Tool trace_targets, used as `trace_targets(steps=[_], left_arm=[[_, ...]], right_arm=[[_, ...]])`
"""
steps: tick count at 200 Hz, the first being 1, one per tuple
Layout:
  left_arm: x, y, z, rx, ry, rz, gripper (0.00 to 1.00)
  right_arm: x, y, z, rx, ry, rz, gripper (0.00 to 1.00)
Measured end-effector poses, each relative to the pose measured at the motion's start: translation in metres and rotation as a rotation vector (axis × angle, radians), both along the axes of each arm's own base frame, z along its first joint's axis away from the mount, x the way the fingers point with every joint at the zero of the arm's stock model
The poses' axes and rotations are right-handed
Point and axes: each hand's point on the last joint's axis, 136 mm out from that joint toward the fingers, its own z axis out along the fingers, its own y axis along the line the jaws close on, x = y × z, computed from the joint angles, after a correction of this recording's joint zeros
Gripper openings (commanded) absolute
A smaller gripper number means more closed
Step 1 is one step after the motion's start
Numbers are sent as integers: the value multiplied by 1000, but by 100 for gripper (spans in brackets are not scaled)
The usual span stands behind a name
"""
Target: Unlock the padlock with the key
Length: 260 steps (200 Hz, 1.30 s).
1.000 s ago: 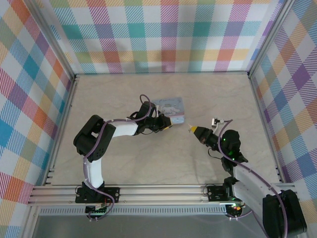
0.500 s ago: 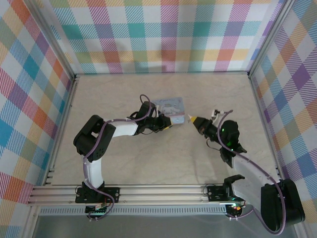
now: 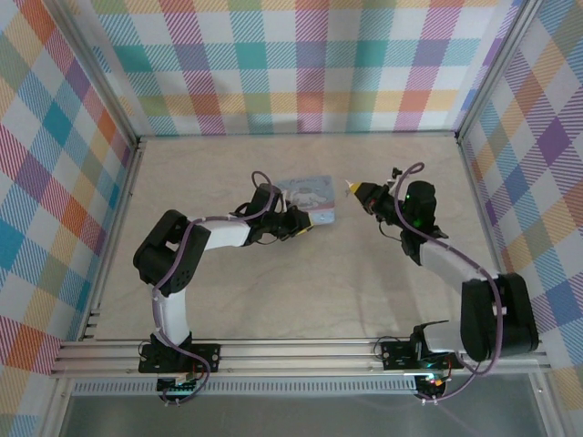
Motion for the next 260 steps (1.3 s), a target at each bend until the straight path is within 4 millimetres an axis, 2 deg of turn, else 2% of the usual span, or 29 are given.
trace_targets(steps=[20, 43, 87, 102, 147, 199, 260], left_arm=[[2, -1, 2, -2, -6, 1, 10], [4, -1, 5, -5, -13, 2, 10], [6, -2, 8, -14, -23, 4, 10], [8, -3, 10, -20, -31, 5, 10], [10, -5, 15, -33, -37, 11, 10], [12, -6, 18, -45, -44, 13, 10], [16, -9, 27, -88, -55, 20, 10]], right_arm=[[4, -3, -15, 8, 30, -5, 0], [-3, -3, -30, 24, 44, 1, 0], [-24, -1, -87, 61, 157, 13, 0], [-35, 4, -99, 70, 180, 27, 0], [-56, 34, -104, 103, 152, 112, 0], [-65, 60, -118, 121, 163, 160, 0], [-59, 70, -116, 121, 131, 160, 0]])
